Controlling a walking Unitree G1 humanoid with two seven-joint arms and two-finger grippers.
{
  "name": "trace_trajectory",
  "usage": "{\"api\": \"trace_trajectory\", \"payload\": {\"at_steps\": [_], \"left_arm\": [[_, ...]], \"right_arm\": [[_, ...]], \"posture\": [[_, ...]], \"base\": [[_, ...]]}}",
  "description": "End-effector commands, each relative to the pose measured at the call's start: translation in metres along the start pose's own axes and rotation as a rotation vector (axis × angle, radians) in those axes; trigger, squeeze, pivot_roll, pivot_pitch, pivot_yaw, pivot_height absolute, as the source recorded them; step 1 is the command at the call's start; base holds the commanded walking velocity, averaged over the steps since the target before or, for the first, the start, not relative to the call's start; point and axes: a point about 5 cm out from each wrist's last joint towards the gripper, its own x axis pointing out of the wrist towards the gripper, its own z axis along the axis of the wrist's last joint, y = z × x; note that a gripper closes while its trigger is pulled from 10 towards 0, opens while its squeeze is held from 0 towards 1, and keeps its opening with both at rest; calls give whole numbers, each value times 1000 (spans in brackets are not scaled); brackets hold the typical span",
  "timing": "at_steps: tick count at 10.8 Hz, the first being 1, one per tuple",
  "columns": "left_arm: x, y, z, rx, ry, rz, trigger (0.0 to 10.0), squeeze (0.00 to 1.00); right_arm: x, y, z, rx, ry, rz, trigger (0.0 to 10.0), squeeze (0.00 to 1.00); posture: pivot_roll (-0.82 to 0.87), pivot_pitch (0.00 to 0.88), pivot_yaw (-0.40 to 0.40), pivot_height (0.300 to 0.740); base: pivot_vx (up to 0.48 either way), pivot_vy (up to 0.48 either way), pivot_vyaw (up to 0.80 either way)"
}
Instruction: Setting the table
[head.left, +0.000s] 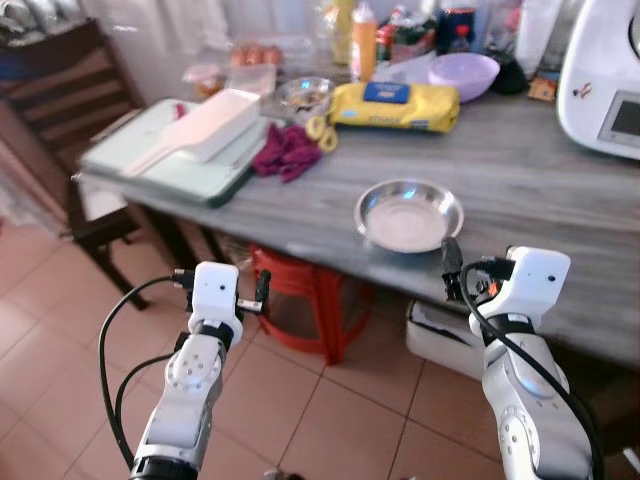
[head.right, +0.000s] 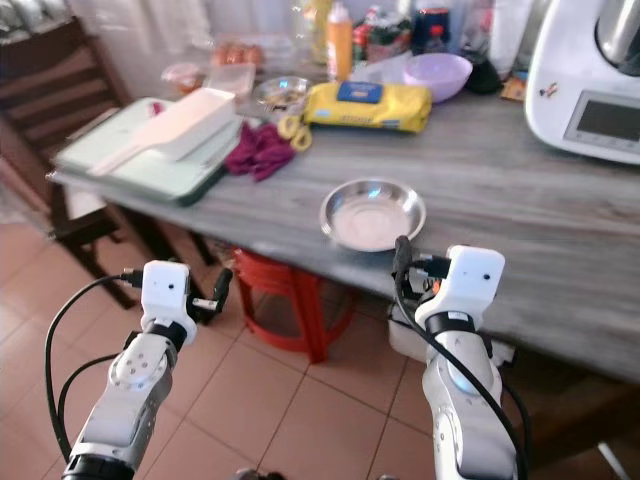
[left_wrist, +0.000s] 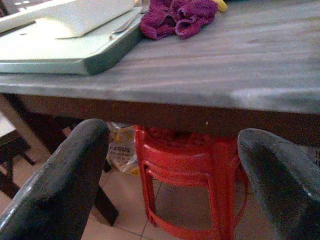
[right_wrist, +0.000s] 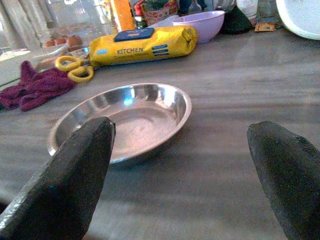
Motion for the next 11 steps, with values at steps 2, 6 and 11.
{"api": "trace_trajectory", "payload": {"at_steps": [2,6,11], "left_arm": [[-1,5,-2,9,16,23,10000,0],[-1,4,-3,11,23,19,10000,0],[-2,3,-6,14,31,12,10000,0]], "right_arm": [[0,2,0,20,-3,14,10000,0],[1,-1,0,20,-6,13,10000,0],[1,-1,-3,4,23,28,10000,0]], "posture": [[-99,64,122,740],[-99,65,120,740],[-98,61,112,740]], "base": [[-259,0,0],[-259,0,0],[-255,0,0]]}}
